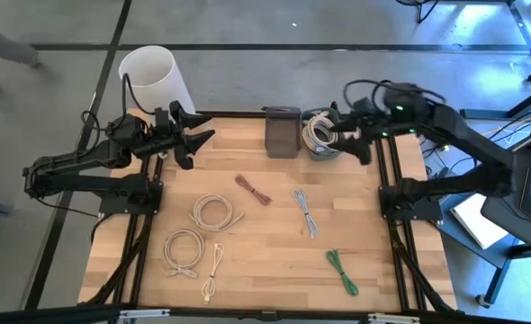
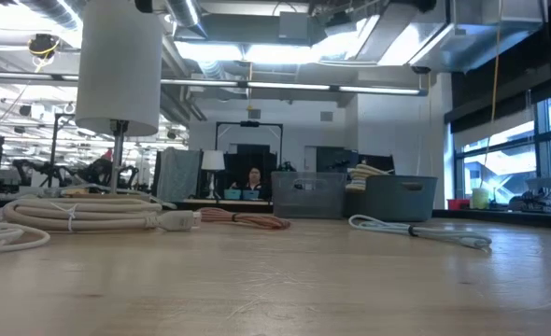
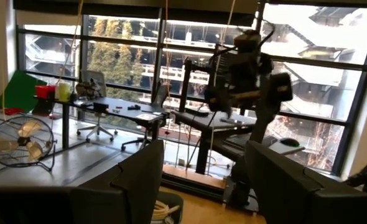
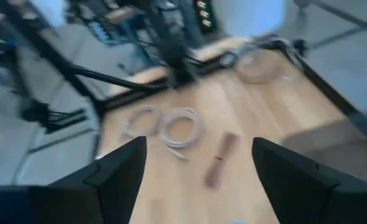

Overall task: Pick & Place USB Port
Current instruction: Put the light brown HDMI cable into the blue bin

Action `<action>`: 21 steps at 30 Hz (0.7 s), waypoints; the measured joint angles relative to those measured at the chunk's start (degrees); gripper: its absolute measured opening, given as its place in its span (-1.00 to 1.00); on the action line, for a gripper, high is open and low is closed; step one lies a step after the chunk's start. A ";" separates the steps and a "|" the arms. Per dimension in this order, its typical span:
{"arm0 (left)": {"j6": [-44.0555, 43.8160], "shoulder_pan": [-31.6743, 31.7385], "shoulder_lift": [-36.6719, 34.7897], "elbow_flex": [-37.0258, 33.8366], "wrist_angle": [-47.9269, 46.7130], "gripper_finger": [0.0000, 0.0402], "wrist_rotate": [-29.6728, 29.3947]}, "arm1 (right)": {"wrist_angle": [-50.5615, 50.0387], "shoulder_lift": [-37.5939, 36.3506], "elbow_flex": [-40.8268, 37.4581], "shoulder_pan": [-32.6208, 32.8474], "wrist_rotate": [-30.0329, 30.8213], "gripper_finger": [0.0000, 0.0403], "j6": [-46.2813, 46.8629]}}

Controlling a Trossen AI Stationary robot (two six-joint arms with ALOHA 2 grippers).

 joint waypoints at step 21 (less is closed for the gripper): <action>-24.51 -5.31 0.54 9.95 -42.65 0.10 14.18 | 3.78 1.04 -4.38 17.03 4.49 -0.73 2.56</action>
